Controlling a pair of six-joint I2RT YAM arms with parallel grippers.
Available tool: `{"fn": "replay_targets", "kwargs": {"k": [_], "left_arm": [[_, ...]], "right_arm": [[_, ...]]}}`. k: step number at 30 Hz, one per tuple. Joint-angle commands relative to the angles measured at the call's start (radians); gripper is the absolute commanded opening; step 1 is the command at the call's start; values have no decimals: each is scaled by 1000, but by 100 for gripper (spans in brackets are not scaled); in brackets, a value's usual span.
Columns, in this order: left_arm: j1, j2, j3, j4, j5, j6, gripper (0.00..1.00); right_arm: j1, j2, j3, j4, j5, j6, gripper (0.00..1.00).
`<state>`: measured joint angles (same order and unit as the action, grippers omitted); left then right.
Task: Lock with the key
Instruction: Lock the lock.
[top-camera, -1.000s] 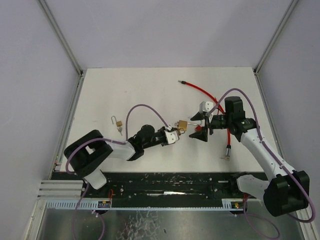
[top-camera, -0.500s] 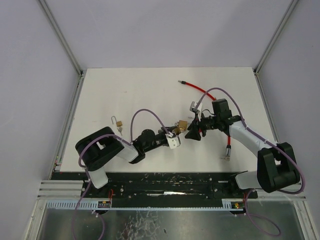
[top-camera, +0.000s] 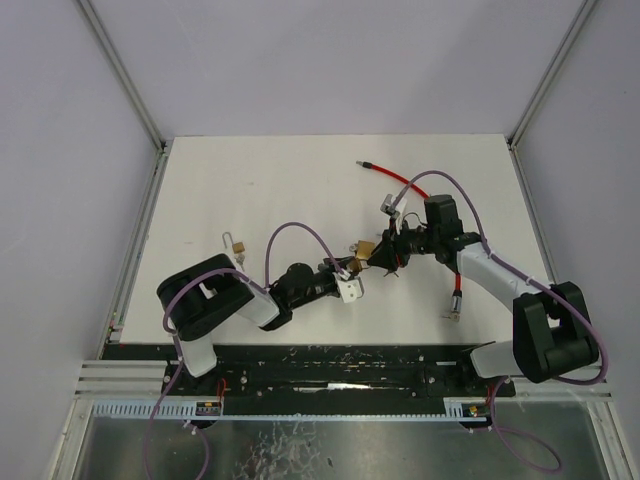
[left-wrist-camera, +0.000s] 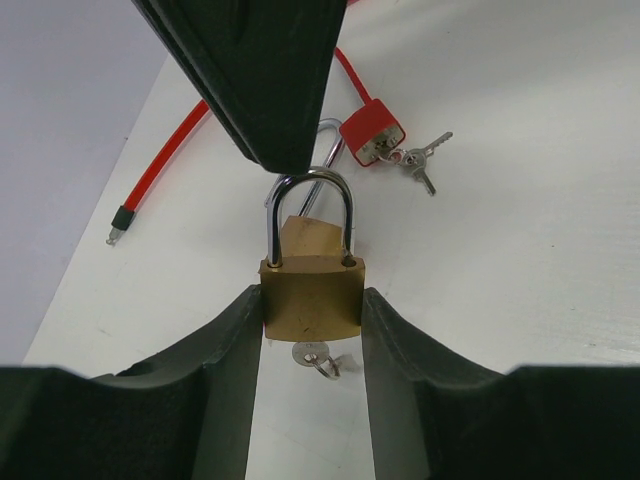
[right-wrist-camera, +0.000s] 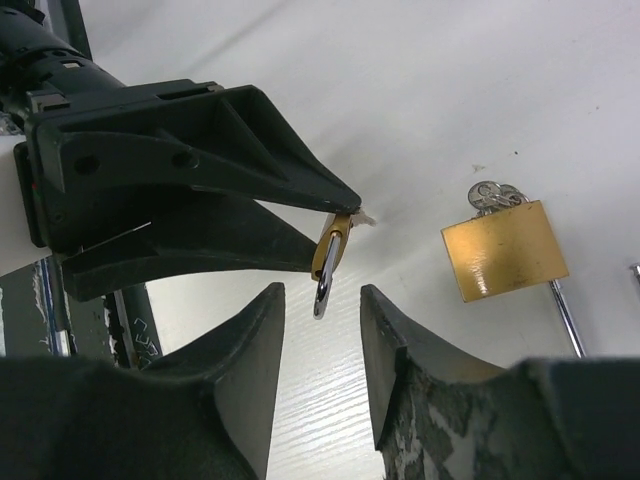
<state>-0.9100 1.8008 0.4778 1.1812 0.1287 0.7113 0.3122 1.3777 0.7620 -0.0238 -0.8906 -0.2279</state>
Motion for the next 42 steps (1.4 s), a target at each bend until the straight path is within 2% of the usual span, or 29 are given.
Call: {"fn": "replay_targets", "kwargs": {"k": [1,18,25,30,34,37,41,42], "left_arm": [[-7,2,-1,124,-30,17,0],[-13,8,9,103,-40,13,0],[-16,12,10,104,-35,15,0],[-19,11,9,103,-38,16,0],[-18,11,10,103,-46,13,1],[-18,10,1,125,-62,2,18],[-17,2,-52,239,-61,-19,51],[-15,0,-66,264,-52,-23,57]], "right_arm": [[12,17,-4,52,2,54,41],[47,60,13,44,44,77,23],[55,61,13,49,51,77,21],[65,72,22,27,54,58,11],[72,81,37,-1,58,39,0],[73,73,55,-28,64,24,0],[73,44,74,-66,60,-21,0],[72,35,74,-72,58,-30,0]]}}
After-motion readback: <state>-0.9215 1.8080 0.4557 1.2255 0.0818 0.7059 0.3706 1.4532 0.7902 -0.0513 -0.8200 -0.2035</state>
